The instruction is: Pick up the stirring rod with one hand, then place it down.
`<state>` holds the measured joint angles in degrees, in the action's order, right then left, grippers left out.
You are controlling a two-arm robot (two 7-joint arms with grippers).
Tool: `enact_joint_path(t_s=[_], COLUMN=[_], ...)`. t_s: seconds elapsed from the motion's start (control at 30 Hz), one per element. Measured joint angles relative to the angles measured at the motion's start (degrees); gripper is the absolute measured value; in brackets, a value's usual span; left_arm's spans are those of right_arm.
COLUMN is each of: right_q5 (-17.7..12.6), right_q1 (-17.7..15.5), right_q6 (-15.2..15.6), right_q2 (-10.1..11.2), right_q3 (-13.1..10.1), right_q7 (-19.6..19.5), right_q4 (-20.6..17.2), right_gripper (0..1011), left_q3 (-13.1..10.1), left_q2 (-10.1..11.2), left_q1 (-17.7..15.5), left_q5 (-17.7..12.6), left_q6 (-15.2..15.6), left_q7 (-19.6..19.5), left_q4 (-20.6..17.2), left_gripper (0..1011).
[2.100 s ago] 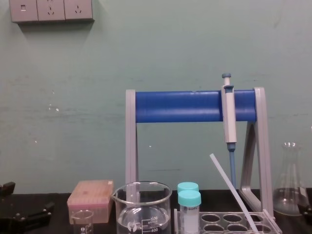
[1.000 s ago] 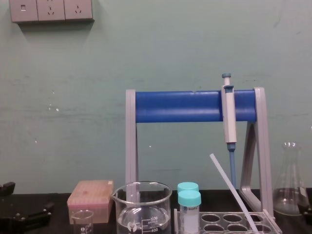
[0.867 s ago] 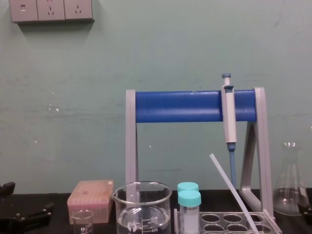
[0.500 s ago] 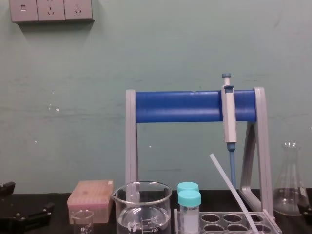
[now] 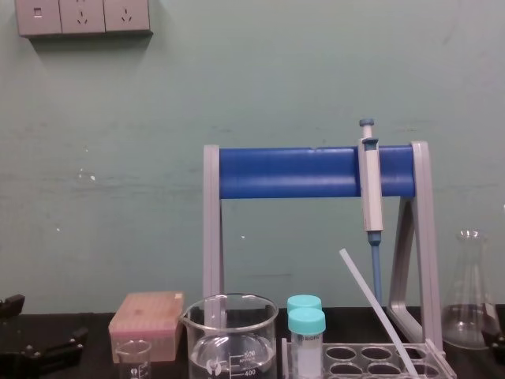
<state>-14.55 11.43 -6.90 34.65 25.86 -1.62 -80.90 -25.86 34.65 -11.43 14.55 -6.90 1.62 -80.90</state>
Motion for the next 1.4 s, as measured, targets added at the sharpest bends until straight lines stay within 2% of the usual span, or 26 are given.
enact_joint_path(t_s=[0.47, 0.57, 0.63, 0.73, 0.83, 0.87, 1.0, 1.27, 1.4], right_q5=[0.6, 0.72, 0.65, 0.36, 0.03, 0.03, -0.88, -3.06, -4.48], right_q1=[0.01, -0.03, 0.06, 1.07, 2.82, 2.82, 6.18, 12.3, 13.81], right_q6=[-0.44, -2.3, -4.81, -9.51, -12.78, -12.78, -15.45, -16.24, -15.37], right_q2=[-0.19, -0.59, -0.94, -1.58, -2.42, -2.42, -4.33, -8.36, -9.6], right_q3=[-0.45, -1.23, -1.69, -1.78, -1.05, -1.05, 0.4, 2.4, 2.63], right_q7=[0.08, 0.28, 1.22, 4.39, 8.0, 8.0, 13.6, 22.28, 25.03], right_q4=[0.01, 0.0, -0.02, 0.46, 1.65, 1.65, 4.34, 10.91, 13.21], right_gripper=[1003, 1003, 1003, 1003, 1003, 1003, 1003, 1003, 1003], left_q3=[0.0, 0.0, 0.0, 0.0, 0.0, 0.0, 0.0, 0.0, 0.0], left_q2=[0.0, 0.0, 0.0, 0.0, 0.0, 0.0, 0.0, 0.0, 0.0], left_q1=[0.0, 0.0, 0.0, 0.0, 0.0, 0.0, 0.0, 0.0, 0.0], left_q5=[0.0, 0.0, 0.0, 0.0, 0.0, 0.0, 0.0, 0.0, 0.0], left_q6=[0.0, 0.0, 0.0, 0.0, 0.0, 0.0, 0.0, 0.0, 0.0], left_q7=[0.0, 0.0, 0.0, 0.0, 0.0, 0.0, 0.0, 0.0, 0.0], left_q4=[0.0, 0.0, 0.0, 0.0, 0.0, 0.0, 0.0, 0.0, 0.0], left_gripper=[1000, 1000, 1000, 1000, 1000, 1000, 1000, 1000, 1000])
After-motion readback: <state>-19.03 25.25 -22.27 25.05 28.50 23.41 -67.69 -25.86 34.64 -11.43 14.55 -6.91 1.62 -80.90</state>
